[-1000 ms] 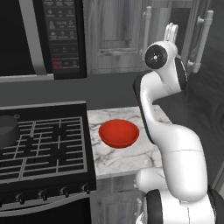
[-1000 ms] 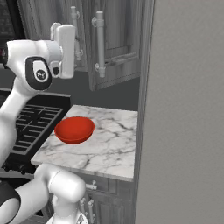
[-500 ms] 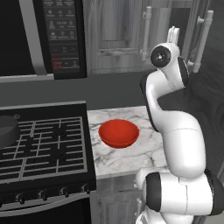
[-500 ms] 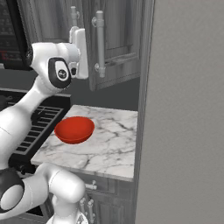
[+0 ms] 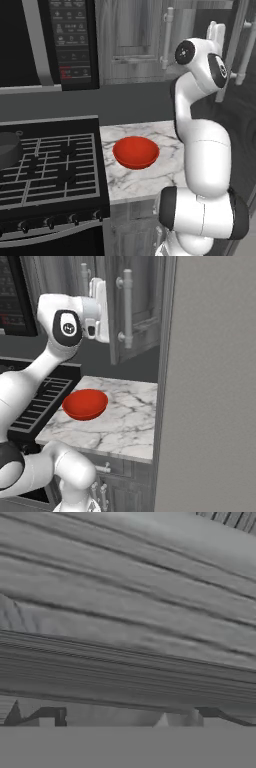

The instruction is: Open the cabinet and move the ladle to the pot. Then close the cabinet.

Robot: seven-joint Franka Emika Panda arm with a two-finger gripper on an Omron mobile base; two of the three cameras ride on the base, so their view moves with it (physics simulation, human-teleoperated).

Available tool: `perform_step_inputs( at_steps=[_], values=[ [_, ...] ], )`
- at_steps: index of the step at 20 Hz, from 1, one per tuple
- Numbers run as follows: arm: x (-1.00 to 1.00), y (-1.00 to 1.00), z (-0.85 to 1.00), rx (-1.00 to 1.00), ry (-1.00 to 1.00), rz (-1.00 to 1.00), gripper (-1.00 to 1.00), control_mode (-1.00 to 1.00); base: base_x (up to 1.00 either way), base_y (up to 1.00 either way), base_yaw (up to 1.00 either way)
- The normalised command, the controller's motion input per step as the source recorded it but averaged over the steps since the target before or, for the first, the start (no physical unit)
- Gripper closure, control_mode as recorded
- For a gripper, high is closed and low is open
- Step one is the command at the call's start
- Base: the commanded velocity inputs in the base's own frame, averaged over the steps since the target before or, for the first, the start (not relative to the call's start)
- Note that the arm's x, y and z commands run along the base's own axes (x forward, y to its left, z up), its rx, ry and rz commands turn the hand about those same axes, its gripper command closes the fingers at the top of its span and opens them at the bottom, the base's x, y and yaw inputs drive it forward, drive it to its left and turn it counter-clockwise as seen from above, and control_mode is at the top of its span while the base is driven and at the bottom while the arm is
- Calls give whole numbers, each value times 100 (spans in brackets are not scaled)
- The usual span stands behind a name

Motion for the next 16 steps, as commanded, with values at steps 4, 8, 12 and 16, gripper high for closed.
perform_step_inputs(
  at_steps=[4, 8, 12, 16],
  values=[
    [-8, -41, -5, 0, -16, -42, -100, -100, 0, 0, 0],
    [4, -49, -25, 0, -16, -41, -100, -100, 0, 0, 0],
    [43, -48, -46, 0, -14, -30, -100, -100, 0, 0, 0],
    [16, -46, -44, 2, -16, -17, -100, -100, 0, 0, 0]
  ],
)
